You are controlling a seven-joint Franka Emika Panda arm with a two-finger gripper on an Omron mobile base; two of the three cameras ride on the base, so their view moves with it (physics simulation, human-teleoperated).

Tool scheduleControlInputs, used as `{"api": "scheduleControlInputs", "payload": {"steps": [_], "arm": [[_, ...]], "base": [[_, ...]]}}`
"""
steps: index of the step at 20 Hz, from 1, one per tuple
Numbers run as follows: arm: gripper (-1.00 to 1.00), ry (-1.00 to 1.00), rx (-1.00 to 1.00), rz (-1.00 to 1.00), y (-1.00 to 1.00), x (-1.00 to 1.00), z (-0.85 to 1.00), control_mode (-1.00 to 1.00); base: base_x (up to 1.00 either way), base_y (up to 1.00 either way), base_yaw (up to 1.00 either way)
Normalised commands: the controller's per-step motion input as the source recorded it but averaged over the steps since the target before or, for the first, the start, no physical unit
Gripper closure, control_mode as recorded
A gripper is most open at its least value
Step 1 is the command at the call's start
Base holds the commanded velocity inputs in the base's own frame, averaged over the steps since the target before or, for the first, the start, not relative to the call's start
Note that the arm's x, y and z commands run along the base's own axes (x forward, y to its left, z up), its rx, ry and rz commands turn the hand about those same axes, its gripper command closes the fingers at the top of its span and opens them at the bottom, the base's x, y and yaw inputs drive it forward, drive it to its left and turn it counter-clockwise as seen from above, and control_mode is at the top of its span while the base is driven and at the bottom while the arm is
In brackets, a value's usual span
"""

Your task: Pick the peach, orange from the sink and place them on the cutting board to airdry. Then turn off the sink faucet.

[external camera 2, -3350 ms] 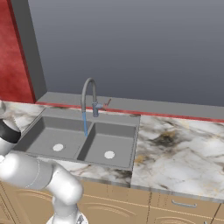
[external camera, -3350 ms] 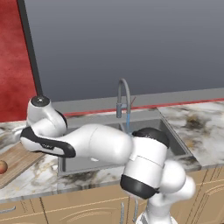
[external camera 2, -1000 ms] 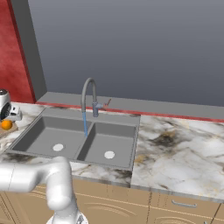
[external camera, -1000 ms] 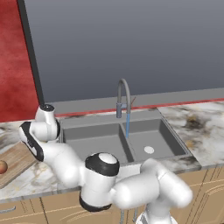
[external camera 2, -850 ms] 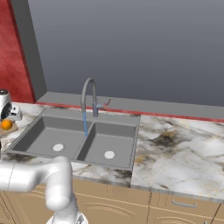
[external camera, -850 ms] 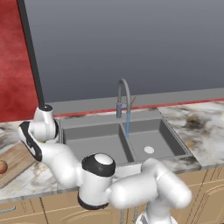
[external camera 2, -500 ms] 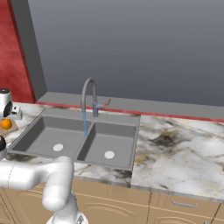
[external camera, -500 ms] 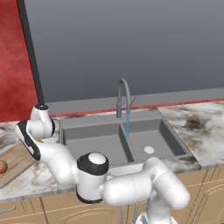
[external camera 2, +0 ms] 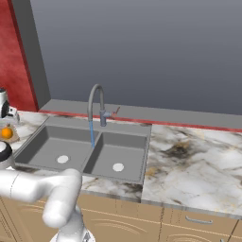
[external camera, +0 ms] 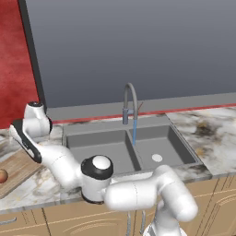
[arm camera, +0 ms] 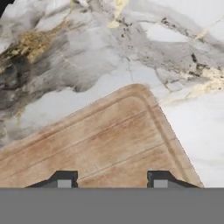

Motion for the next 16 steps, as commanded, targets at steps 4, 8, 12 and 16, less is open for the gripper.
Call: {"api": "scheduleControlInputs", "payload": {"steps": [4, 8, 12, 16], "arm": [[-1.00, 0.00, 0.00, -0.02, -0.24, -0.48, 1.00, -1.00], [-1.00, -0.02, 0.00, 0.00, -0.42, -0.36, 0.73, -1.00], [-1.00, -0.03, 0.00, 0.00, -0.61, -0.32, 0.17, -1.00], [-1.00, -0.03, 0.03, 0.00, -0.69, -0.32, 0.02, -1.00]], "base": [[0.00, 0.00, 0.00], [0.00, 0.00, 0.00], [0.00, 0.00, 0.00], [0.00, 0.00, 0.00]]}}
